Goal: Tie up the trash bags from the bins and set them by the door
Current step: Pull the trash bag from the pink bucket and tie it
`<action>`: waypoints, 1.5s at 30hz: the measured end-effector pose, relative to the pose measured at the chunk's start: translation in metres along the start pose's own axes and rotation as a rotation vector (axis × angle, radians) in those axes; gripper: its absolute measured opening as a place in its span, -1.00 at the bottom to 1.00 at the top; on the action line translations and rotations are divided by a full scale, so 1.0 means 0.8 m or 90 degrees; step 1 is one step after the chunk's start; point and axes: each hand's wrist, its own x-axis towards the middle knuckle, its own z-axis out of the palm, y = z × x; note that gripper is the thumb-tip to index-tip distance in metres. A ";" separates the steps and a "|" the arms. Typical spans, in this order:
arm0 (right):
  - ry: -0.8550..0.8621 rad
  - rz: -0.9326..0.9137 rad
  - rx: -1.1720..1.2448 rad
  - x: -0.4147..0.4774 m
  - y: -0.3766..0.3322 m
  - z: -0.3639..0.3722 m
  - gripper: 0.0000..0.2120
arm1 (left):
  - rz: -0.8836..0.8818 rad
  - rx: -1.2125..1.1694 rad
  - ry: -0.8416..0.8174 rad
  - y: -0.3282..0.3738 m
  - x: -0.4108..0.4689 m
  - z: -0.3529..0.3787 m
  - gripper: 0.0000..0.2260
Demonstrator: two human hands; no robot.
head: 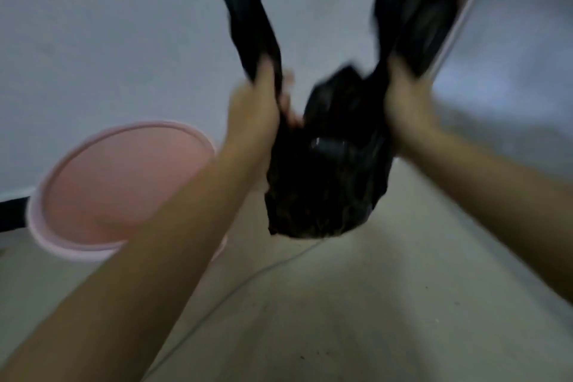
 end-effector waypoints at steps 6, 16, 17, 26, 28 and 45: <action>-0.325 0.330 -0.243 -0.130 0.144 -0.064 -0.12 | -0.413 -0.057 0.226 -0.208 -0.053 -0.069 -0.65; -0.327 -0.016 -0.413 -0.082 0.111 -0.069 -0.70 | -0.268 -0.119 0.087 -0.146 -0.030 -0.039 -0.79; -0.369 0.025 -0.366 -0.082 0.109 -0.068 -0.74 | -0.270 -0.091 0.094 -0.150 -0.031 -0.043 -0.83; -0.305 0.213 0.131 -0.092 0.065 -0.055 -0.76 | -0.291 -0.099 0.103 -0.148 -0.034 -0.062 -0.75; -0.273 0.188 0.189 -0.092 0.047 -0.049 -0.66 | -0.283 -0.125 0.105 -0.147 -0.030 -0.066 -0.73; -0.570 -0.138 -0.522 -0.143 0.077 -0.017 -0.72 | -0.139 0.121 -0.053 -0.138 -0.048 -0.048 -0.74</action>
